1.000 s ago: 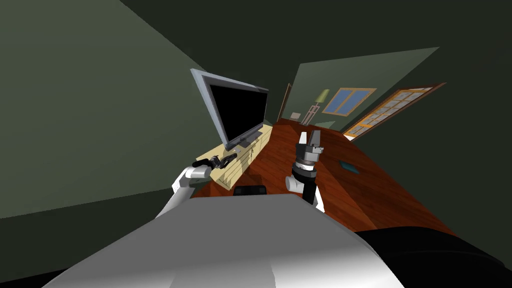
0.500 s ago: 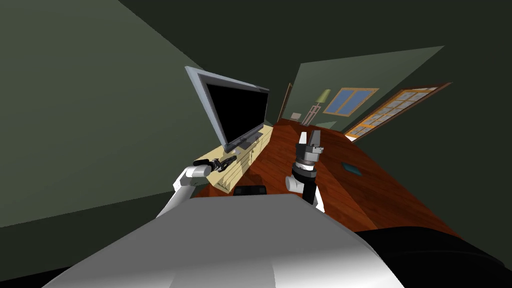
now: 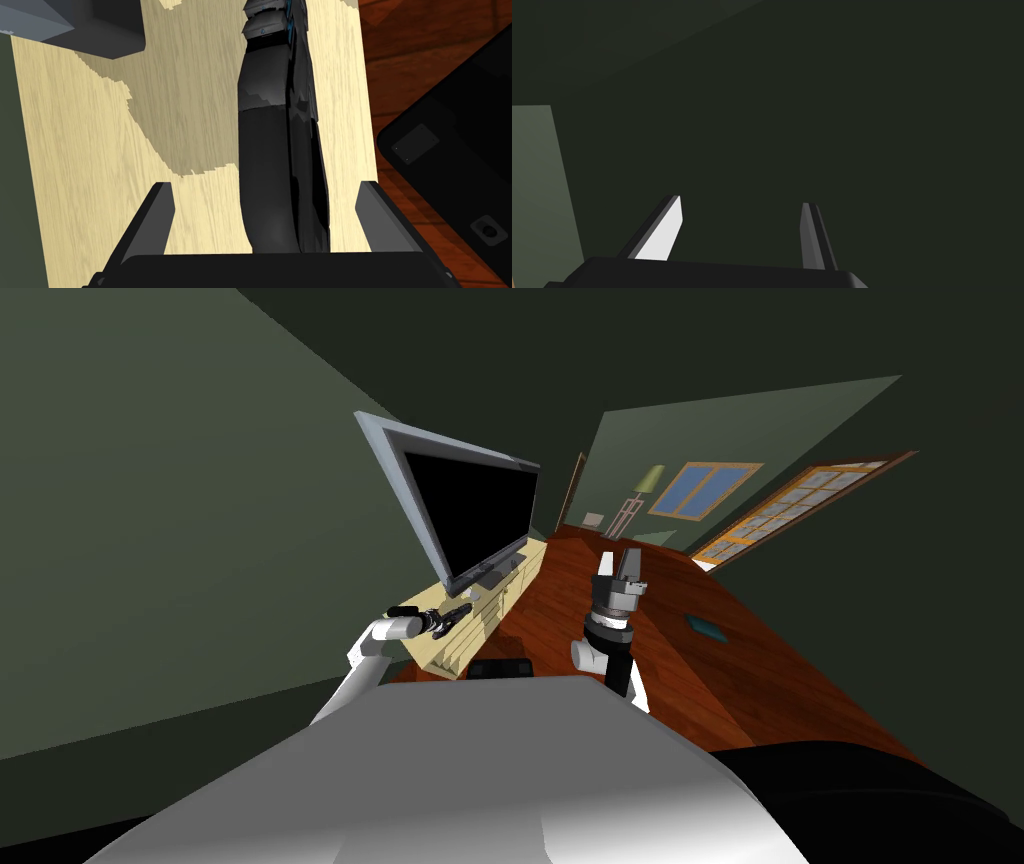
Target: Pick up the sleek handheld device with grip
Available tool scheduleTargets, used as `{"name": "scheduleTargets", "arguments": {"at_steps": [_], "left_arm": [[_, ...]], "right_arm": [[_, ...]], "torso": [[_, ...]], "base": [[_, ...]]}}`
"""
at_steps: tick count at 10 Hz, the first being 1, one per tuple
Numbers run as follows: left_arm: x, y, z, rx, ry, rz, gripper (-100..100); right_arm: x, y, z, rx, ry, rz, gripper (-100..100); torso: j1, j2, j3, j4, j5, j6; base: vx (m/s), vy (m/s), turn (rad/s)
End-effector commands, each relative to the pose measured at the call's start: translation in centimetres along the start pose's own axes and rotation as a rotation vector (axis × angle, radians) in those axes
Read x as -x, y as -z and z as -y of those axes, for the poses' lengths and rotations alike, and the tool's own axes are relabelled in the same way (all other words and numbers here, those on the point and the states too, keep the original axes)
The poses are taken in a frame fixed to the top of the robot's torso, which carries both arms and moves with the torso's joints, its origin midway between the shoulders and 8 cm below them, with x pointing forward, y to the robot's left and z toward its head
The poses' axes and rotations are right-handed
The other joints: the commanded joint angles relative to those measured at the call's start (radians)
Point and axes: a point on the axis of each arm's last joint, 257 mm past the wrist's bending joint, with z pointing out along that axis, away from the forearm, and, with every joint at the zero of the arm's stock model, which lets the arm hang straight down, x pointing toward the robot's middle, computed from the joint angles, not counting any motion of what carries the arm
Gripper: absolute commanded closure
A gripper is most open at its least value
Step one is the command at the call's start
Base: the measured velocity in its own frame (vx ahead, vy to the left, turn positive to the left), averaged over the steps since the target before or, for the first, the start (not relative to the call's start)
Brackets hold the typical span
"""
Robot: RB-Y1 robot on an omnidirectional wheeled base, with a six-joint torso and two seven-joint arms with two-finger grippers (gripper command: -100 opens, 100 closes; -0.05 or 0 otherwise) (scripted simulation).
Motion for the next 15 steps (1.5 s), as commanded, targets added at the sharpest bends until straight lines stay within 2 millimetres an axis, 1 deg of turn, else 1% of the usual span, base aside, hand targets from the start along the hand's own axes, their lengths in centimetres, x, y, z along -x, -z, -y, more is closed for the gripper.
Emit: {"name": "scheduleTargets", "arguments": {"at_steps": [1, 2, 3, 4, 5, 6, 7, 8, 9, 10, 11, 12, 13, 14, 15], "left_arm": [[0.0, 0.0, 0.0, 0.000, 0.000, 0.000, 0], [-1.6, -0.5, 1.9, -0.029, -0.032, -0.038, -100], [-1.7, -1.1, 2.2, -0.023, -0.029, -0.033, -100], [-0.8, -1.7, 1.8, -0.005, -0.018, -0.013, -100], [-2.5, -2.0, 3.7, -0.038, -0.052, -0.052, -100], [-3.1, -2.3, 4.3, -0.039, -0.052, -0.056, -100], [-2.5, -2.9, 4.0, -0.024, -0.042, -0.040, -100], [-1.3, -3.5, 3.3, -0.003, -0.030, -0.016, -100], [-0.7, -3.8, 3.0, 0.006, -0.024, -0.005, -100], [-2.8, -3.9, 5.2, -0.031, -0.058, -0.049, -100], [-3.4, -4.1, 5.6, -0.033, -0.058, -0.053, -100], [-3.2, -4.4, 5.6, -0.024, -0.052, -0.045, -100], [-2.0, -5.0, 4.9, -0.004, -0.040, -0.023, -100], [-1.3, -5.4, 4.4, 0.009, -0.032, -0.008, -100], [-3.6, -5.2, 6.8, -0.036, -0.062, -0.058, -100]], "right_arm": [[0.0, 0.0, 0.0, 0.000, 0.000, 0.000, 0], [0.0, 0.0, 0.0, 0.000, 0.000, 0.000, 0], [0.0, 0.0, 0.0, 0.000, 0.000, 0.000, 0], [0.0, 0.0, 0.0, 0.000, 0.000, 0.000, 0], [0.0, 0.0, 0.0, 0.000, 0.000, 0.000, 0], [0.0, 0.0, 0.0, 0.000, 0.000, 0.000, 0], [0.0, 0.0, 0.0, 0.000, 0.000, 0.000, 0], [0.0, 0.0, 0.0, 0.000, 0.000, 0.000, 0], [0.0, 0.0, 0.0, 0.000, 0.000, 0.000, 0], [0.0, 0.0, 0.0, 0.000, 0.000, 0.000, 0], [0.0, 0.0, 0.0, 0.000, 0.000, 0.000, 0], [0.0, 0.0, 0.0, 0.000, 0.000, 0.000, 0], [0.0, 0.0, 0.0, 0.000, 0.000, 0.000, 0], [0.0, 0.0, 0.0, 0.000, 0.000, 0.000, 0], [0.0, 0.0, 0.0, 0.000, 0.000, 0.000, 0]], "torso": [[0.000, 0.000, 0.000, 0.000, 0.000, 0.000], [0.000, 0.002, 0.001, 0.000, 0.000, 0.000], [0.000, 0.004, 0.002, 0.001, 0.000, 0.000], [-0.001, 0.005, 0.003, 0.001, 0.000, 0.000], [-0.001, 0.005, 0.003, 0.001, 0.000, 0.000], [-0.002, 0.006, 0.003, 0.001, 0.000, 0.000], [-0.002, 0.006, 0.004, 0.001, 0.000, 0.000], [-0.001, 0.005, 0.003, 0.001, 0.000, 0.000], [0.000, 0.004, 0.002, 0.001, 0.000, 0.000], [0.001, 0.003, 0.002, 0.001, 0.000, 0.000], [-0.001, 0.005, 0.003, 0.001, 0.000, 0.000], [-0.002, 0.005, 0.003, 0.002, -0.001, 0.000], [-0.001, 0.004, 0.003, 0.002, 0.000, 0.000], [0.000, 0.003, 0.002, 0.001, 0.000, 0.000], [0.000, 0.003, 0.002, 0.001, 0.000, 0.000]], "base": [[0.006, 0.000, 0.000], [-0.042, -0.014, 0.066], [-0.053, -0.028, 0.026], [-0.027, -0.019, -0.011], [-0.052, -0.032, 0.054], [-0.057, -0.030, 0.031], [-0.026, -0.009, -0.009], [0.000, 0.000, 0.000], [0.006, 0.006, 0.002], [-0.038, -0.021, 0.060], [-0.058, -0.030, 0.035], [-0.029, -0.012, -0.009], [0.000, 0.000, 0.000], [0.000, 0.000, 0.000], [-0.036, -0.024, 0.052]]}}
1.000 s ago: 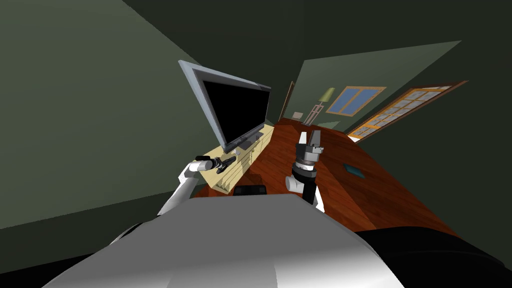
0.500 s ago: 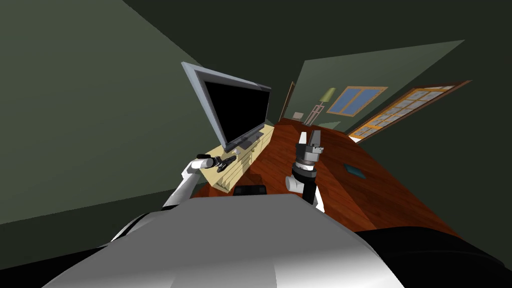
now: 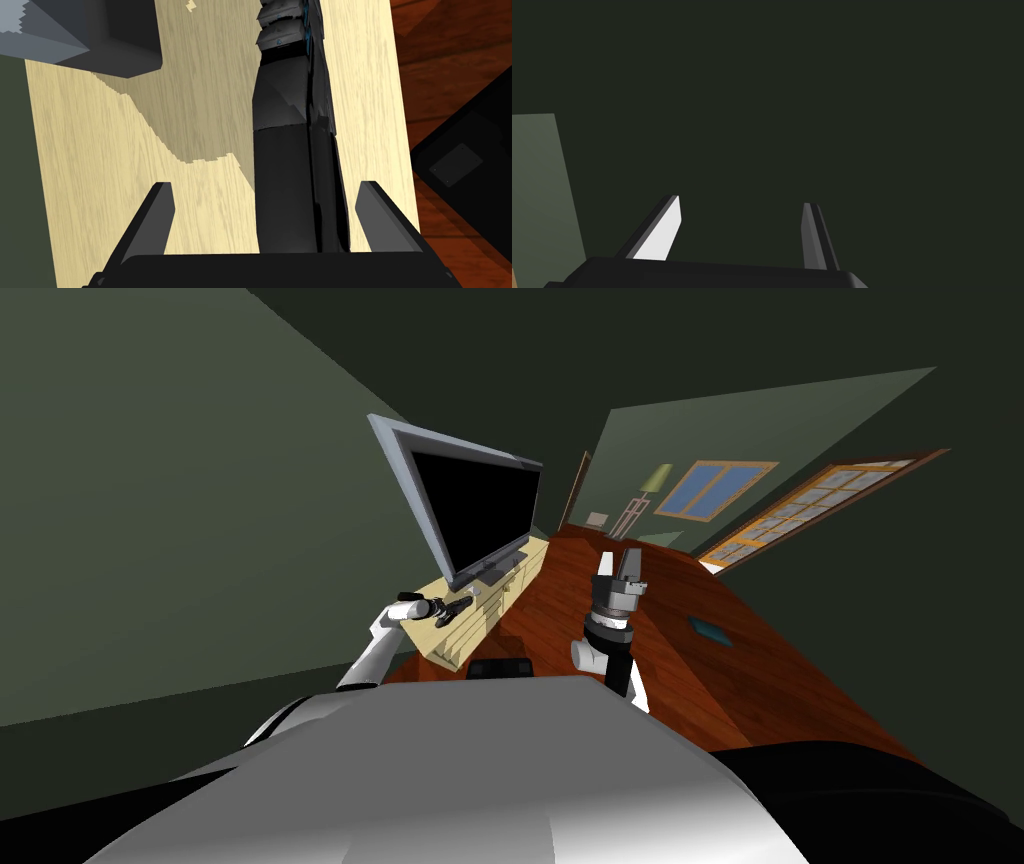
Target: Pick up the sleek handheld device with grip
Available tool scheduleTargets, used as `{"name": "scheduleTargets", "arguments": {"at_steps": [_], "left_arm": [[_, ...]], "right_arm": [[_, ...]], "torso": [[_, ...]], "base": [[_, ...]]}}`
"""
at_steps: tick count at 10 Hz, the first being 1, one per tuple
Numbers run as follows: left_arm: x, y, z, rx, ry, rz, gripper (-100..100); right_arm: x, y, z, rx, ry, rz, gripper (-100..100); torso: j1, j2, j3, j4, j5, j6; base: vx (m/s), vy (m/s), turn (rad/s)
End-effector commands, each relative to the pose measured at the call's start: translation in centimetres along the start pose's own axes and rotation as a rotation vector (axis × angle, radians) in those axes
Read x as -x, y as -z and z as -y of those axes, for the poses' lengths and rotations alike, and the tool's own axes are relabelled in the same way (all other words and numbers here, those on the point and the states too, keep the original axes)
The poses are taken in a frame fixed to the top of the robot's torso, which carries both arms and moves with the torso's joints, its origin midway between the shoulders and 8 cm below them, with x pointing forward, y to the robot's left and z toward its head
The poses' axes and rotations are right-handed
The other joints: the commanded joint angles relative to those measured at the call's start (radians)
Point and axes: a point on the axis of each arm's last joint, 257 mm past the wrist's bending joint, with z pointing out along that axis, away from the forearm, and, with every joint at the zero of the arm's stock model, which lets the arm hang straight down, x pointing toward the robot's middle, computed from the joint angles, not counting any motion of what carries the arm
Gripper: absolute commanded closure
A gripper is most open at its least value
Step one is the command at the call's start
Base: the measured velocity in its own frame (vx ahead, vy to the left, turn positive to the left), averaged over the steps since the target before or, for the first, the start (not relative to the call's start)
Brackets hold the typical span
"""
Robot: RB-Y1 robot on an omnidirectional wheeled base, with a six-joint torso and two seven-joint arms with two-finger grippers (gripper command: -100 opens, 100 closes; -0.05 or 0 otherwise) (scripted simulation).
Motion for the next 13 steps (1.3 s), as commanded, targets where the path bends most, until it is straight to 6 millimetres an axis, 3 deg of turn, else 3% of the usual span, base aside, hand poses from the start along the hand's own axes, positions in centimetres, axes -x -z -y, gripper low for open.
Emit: {"name": "scheduleTargets", "arguments": {"at_steps": [1, 2, 5, 6, 8, 10, 11, 13], "left_arm": [[-1.5, -0.3, 1.9, -0.027, -0.025, -0.030, -100], [-1.6, -0.5, 2.0, -0.023, -0.022, -0.027, -100], [1.2, -1.7, 0.1, 0.027, 0.008, 0.025, -100], [-1.0, -1.7, 2.5, -0.016, -0.025, -0.019, -100], [-1.5, -2.1, 2.9, -0.010, -0.021, -0.018, -100], [0.6, -2.9, 1.3, 0.029, 0.002, 0.021, -100], [-1.6, -2.8, 3.7, -0.017, -0.031, -0.024, -100], [-1.7, -3.3, 3.7, 0.001, -0.020, -0.012, -100]], "right_arm": [[0.0, 0.0, 0.0, 0.000, 0.000, 0.000, 0], [0.0, 0.0, 0.0, 0.000, 0.000, 0.000, 0], [0.0, 0.0, 0.0, 0.000, 0.000, 0.000, 0], [0.0, 0.0, 0.0, 0.000, 0.000, 0.000, 0], [0.0, 0.0, 0.0, 0.000, 0.000, 0.000, 0], [0.0, 0.0, 0.0, 0.000, 0.000, 0.000, 0], [0.0, 0.0, 0.0, 0.000, 0.000, 0.000, 0], [0.0, 0.0, 0.0, 0.000, 0.000, 0.000, 0]], "torso": [[0.000, 0.000, 0.000, 0.000, 0.000, 0.000], [0.000, 0.001, 0.001, 0.000, 0.000, 0.000], [0.002, -0.002, -0.001, 0.000, 0.001, 0.000], [0.002, -0.002, -0.001, -0.001, 0.001, 0.000], [0.000, 0.000, 0.000, 0.000, 0.000, 0.000], [0.001, -0.001, -0.001, 0.000, 0.000, 0.000], [0.002, -0.002, -0.001, 0.000, 0.001, 0.000], [0.000, 0.000, 0.001, 0.001, 0.000, 0.000]], "base": [[-0.047, -0.029, 0.032], [-0.028, -0.010, 0.001], [-0.003, 0.001, -0.003], [-0.036, -0.020, 0.049], [-0.040, -0.021, 0.016], [-0.005, -0.002, -0.003], [-0.041, -0.010, 0.070], [-0.042, -0.018, 0.006]]}}
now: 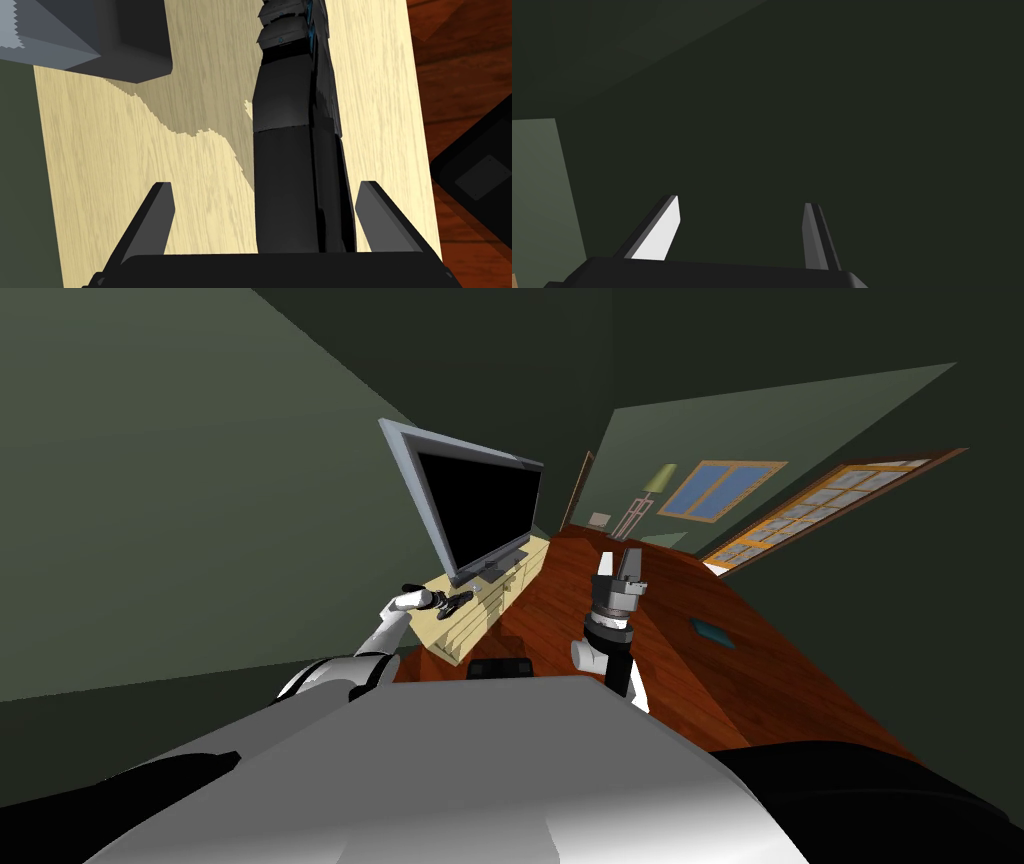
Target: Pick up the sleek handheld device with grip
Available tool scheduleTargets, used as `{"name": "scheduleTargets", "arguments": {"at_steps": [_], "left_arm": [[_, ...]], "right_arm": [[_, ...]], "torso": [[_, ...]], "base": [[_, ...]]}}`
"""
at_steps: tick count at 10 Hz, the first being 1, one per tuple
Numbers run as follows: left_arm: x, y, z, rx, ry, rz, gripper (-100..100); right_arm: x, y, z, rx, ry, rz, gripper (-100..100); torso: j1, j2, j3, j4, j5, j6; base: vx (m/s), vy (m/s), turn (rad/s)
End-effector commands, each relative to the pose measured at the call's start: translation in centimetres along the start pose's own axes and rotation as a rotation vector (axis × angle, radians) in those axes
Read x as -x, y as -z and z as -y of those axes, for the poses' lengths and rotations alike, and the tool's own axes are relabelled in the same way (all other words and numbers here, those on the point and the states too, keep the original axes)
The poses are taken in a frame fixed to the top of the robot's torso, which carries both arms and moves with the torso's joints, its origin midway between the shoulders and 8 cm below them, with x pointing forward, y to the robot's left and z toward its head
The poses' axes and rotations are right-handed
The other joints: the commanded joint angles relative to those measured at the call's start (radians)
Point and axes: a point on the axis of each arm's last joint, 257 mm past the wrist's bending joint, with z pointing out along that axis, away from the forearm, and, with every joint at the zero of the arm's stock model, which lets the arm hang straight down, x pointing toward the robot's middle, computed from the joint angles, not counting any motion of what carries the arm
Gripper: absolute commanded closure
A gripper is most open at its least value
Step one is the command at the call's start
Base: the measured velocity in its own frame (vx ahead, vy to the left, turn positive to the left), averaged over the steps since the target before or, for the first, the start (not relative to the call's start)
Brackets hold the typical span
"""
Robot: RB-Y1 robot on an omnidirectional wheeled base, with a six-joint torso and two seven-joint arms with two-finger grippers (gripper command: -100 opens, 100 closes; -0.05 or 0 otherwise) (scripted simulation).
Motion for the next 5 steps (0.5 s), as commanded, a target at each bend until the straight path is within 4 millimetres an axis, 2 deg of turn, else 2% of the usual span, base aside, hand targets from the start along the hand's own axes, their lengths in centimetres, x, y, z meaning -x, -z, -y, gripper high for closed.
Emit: {"name": "scheduleTargets", "arguments": {"at_steps": [1, 2, 3, 5], "left_arm": [[1.0, -0.6, -0.9, 0.022, 0.014, 0.020, -100], [-1.2, -0.5, 1.5, -0.020, -0.016, -0.019, -100], [-1.6, -0.7, 1.7, -0.012, -0.011, -0.017, -100], [0.6, -1.6, -0.2, 0.032, 0.014, 0.024, -100]], "right_arm": [[0.0, 0.0, 0.0, 0.000, 0.000, 0.000, 0], [0.0, 0.0, 0.0, 0.000, 0.000, 0.000, 0], [0.0, 0.0, 0.0, 0.000, 0.000, 0.000, 0], [0.0, 0.0, 0.0, 0.000, 0.000, 0.000, 0]], "torso": [[0.000, 0.000, 0.000, 0.000, 0.000, 0.000], [0.001, -0.001, -0.001, 0.000, 0.000, 0.000], [0.000, 0.000, 0.000, 0.000, 0.000, 0.000], [0.000, 0.000, 0.000, 0.000, 0.000, 0.000]], "base": [[-0.005, -0.006, -0.004], [-0.043, -0.021, 0.044], [-0.052, -0.024, 0.033], [-0.012, -0.006, 0.003]]}}
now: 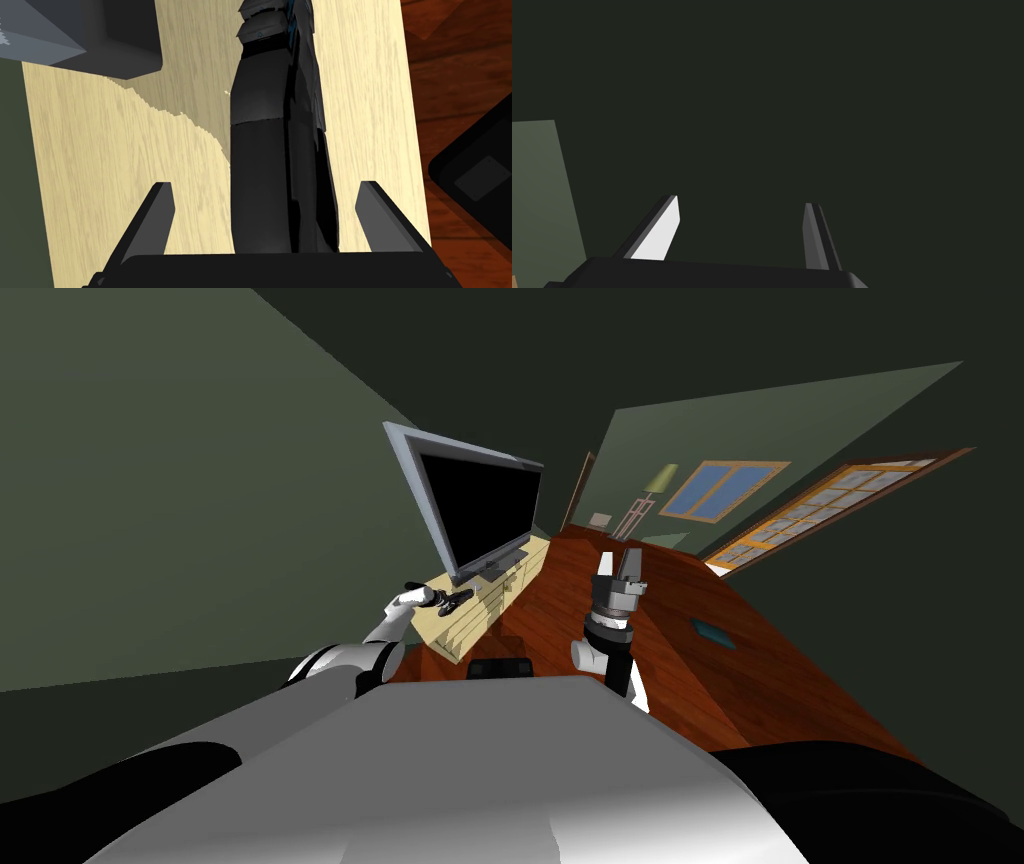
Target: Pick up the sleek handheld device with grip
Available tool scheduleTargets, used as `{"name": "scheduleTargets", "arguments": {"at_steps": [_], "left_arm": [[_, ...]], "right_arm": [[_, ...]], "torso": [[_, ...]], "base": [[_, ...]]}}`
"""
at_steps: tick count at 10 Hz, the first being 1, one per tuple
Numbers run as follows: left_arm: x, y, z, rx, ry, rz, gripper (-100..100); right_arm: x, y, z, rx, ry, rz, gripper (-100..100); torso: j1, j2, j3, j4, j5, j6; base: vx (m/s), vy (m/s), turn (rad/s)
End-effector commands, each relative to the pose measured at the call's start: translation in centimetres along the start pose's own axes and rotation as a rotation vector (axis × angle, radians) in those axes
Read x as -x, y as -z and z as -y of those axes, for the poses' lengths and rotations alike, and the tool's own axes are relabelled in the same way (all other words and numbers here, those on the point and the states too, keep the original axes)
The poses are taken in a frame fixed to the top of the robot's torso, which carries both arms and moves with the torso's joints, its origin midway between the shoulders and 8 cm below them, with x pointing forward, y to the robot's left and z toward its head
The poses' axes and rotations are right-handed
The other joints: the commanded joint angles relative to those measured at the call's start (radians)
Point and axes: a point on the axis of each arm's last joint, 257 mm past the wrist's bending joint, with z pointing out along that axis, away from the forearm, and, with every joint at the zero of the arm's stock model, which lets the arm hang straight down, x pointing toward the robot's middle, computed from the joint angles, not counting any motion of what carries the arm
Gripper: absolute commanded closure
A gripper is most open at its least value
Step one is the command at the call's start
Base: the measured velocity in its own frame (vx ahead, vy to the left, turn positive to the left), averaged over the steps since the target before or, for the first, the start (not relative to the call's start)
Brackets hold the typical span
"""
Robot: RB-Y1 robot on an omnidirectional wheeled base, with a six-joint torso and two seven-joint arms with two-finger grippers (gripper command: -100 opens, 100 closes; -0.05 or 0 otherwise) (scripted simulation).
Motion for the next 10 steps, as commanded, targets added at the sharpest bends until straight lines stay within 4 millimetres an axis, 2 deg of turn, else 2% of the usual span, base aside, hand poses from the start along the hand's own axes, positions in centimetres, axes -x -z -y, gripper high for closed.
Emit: {"name": "scheduleTargets", "arguments": {"at_steps": [1, 3, 6, 9, 10], "left_arm": [[-1.7, 0.1, 2.0, -0.037, -0.020, -0.033, -100], [-3.4, 0.6, 3.2, -0.053, -0.033, -0.053, -100], [-0.7, -0.6, 0.8, 0.003, -0.002, -0.003, -100], [0.4, -0.9, -0.1, 0.024, 0.010, 0.015, -100], [-1.6, -0.6, 2.1, -0.022, -0.008, -0.022, -100]], "right_arm": [[0.0, 0.0, 0.0, 0.000, 0.000, 0.000, 0], [0.0, 0.0, 0.0, 0.000, 0.000, 0.000, 0], [0.0, 0.0, 0.0, 0.000, 0.000, 0.000, 0], [0.0, 0.0, 0.0, 0.000, 0.000, 0.000, 0], [0.0, 0.0, 0.0, 0.000, 0.000, 0.000, 0]], "torso": [[0.000, 0.000, 0.000, 0.000, 0.000, 0.000], [-0.001, 0.002, 0.001, 0.001, 0.000, 0.000], [0.000, -0.001, 0.000, 0.000, 0.000, 0.000], [0.000, -0.001, -0.001, 0.000, 0.000, 0.000], [0.000, -0.001, 0.000, 0.000, 0.000, 0.000]], "base": [[-0.035, -0.015, 0.036], [-0.040, -0.014, 0.025], [-0.002, -0.001, -0.003], [0.000, 0.000, 0.000], [-0.051, -0.016, 0.054]]}}
